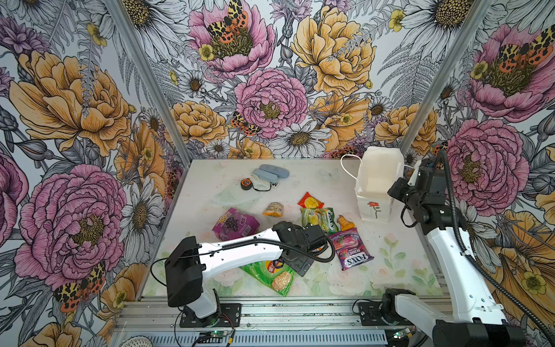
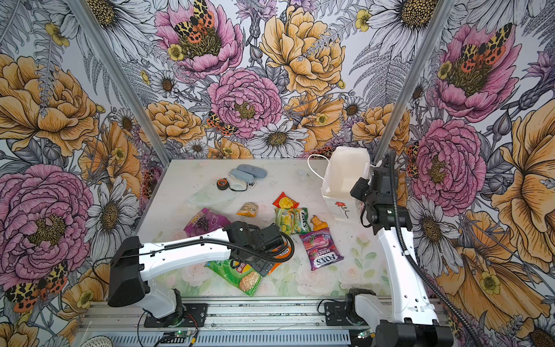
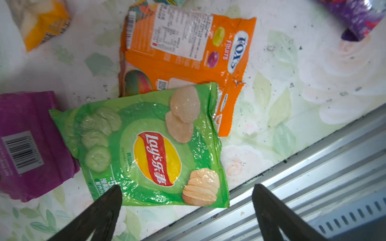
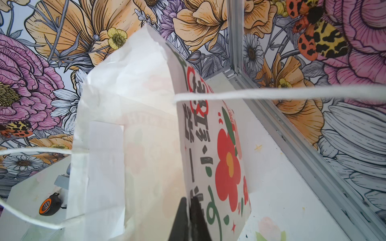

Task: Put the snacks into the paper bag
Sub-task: 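Reach the left gripper down and grasp the green Lay's chip bag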

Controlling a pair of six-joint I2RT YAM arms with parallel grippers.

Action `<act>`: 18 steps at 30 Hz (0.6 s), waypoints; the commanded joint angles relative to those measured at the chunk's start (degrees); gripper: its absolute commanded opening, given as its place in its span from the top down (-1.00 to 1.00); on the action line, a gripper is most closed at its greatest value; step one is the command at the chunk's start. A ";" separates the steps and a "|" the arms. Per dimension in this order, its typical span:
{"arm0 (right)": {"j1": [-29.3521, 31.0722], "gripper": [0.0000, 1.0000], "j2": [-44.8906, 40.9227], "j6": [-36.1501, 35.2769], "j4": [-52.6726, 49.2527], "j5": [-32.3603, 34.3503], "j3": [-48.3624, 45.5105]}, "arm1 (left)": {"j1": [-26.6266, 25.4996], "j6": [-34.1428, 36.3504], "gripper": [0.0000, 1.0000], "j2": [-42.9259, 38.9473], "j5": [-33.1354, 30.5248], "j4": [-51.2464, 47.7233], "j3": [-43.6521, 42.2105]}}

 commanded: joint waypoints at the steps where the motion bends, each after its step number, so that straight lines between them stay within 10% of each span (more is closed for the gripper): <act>1: 0.07 1.00 -0.53 0.14 2.45 -0.52 0.00 | -1.17 -4.29 -0.98 2.23 2.39 -2.04 0.35; 18: -0.36 1.00 -4.79 0.18 3.36 1.03 -2.92 | -4.02 -9.01 -0.74 16.98 -4.52 -4.63 2.12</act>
